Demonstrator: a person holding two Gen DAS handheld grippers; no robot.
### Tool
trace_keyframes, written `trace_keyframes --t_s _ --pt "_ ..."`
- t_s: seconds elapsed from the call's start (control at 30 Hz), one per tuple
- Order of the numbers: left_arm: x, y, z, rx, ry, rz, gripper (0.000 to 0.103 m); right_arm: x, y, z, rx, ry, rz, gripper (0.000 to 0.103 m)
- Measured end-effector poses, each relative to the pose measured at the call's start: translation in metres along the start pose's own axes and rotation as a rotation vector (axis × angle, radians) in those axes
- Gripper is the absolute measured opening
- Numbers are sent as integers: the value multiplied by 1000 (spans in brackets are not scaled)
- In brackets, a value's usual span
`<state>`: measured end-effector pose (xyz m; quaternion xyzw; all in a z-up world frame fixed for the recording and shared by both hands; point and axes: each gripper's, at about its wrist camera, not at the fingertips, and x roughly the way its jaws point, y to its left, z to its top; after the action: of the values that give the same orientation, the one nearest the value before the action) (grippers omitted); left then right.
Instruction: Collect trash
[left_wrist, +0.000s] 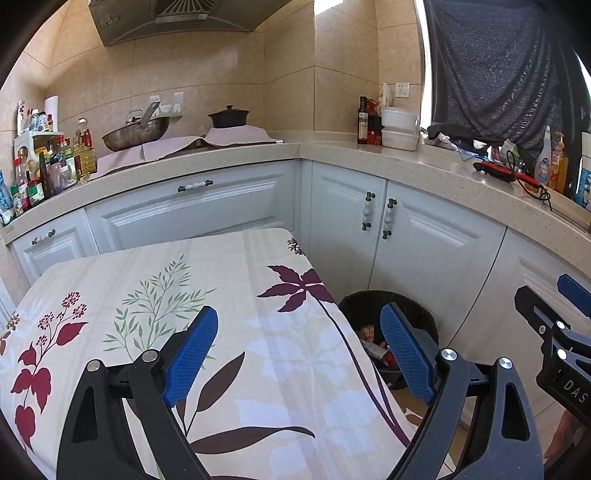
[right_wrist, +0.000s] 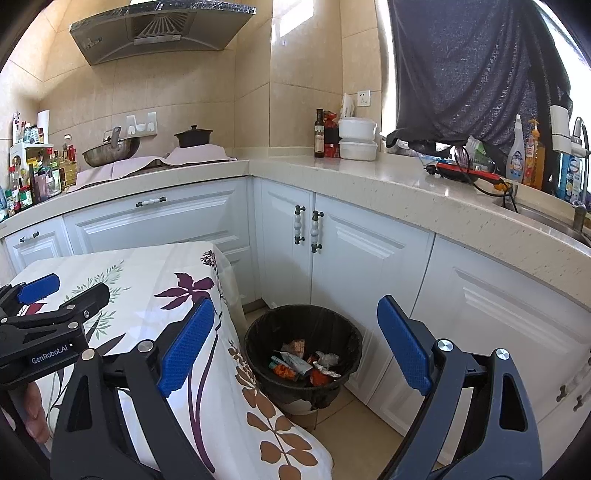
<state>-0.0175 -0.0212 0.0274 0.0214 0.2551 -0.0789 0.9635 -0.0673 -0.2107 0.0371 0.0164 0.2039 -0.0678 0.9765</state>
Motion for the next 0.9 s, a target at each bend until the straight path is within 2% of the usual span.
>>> trace_keyframes --t_s 0.9 --pt "0 -2 -1 4 1 -7 87 0 -7 1 -3 -2 -13 88"
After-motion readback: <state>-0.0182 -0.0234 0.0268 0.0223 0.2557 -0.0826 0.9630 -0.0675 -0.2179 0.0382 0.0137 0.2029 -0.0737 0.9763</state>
